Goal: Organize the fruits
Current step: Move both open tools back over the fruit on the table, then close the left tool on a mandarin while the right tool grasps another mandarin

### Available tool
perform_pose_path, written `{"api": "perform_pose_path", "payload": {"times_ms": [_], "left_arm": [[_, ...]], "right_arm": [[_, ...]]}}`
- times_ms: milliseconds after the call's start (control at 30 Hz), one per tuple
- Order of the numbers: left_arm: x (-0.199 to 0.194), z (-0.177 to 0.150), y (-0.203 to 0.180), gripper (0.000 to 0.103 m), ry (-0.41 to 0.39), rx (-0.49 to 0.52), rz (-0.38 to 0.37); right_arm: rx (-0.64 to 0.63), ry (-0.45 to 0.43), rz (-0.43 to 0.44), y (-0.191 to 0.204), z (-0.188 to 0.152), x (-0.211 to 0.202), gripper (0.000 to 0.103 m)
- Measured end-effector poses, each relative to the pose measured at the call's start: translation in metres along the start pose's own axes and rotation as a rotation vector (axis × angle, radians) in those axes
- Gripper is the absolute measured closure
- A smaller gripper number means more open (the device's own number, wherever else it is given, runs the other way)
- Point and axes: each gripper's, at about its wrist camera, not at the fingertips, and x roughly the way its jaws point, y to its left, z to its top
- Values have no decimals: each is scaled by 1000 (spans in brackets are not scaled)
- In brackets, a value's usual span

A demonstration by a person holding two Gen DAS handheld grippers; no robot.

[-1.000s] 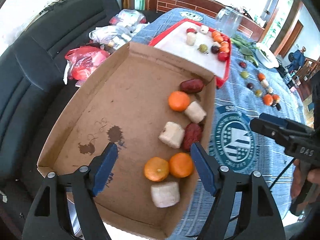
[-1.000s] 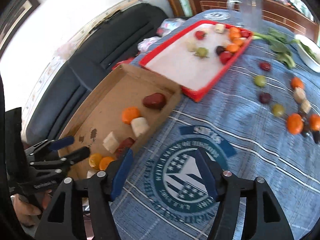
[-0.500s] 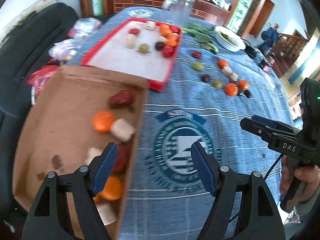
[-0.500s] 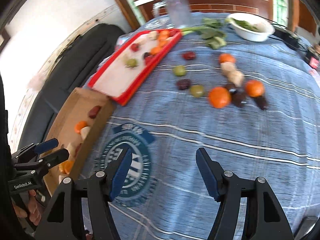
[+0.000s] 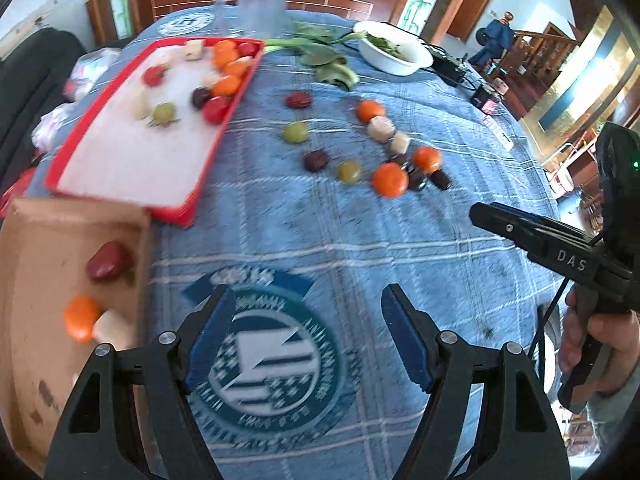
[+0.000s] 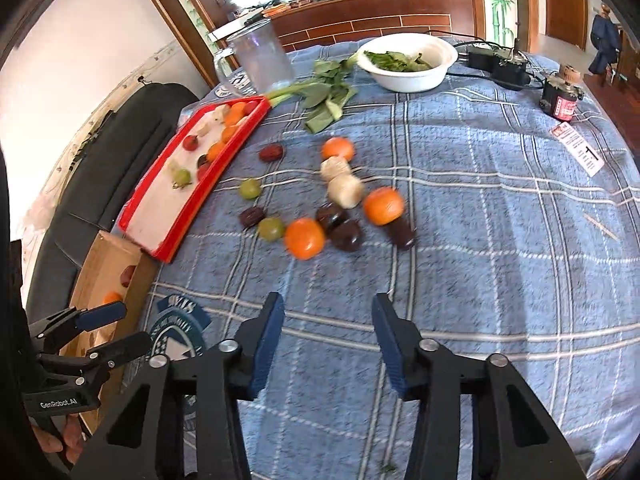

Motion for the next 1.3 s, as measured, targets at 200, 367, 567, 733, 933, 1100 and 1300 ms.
{"api": "perform_pose_path", "payload": {"times_ms": [200, 367, 567, 733, 933, 1100, 1300], "left_arm": [[29, 24, -32, 28, 25, 21, -30], [55, 40, -48, 33, 62, 5, -86], [78, 58, -55, 47, 77, -31, -82], [92, 70, -61, 47, 81, -31, -58], [105, 78, -71, 47, 92, -17, -33], [111, 80, -78, 52, 82, 10, -20], [113, 82, -81, 65, 72, 28, -26]], "right_arm": [[-21, 8, -13, -17, 21, 10, 58], [2, 26, -20, -36, 40, 23, 56], [-57, 70, -24, -39, 59, 47, 58], [-128, 105, -9, -34, 68, 63, 58], [-141, 127, -2, -36, 72, 74, 58], [-138, 146, -1, -41, 72, 81, 60], [-120, 166, 35, -41, 74, 87, 68]]}}
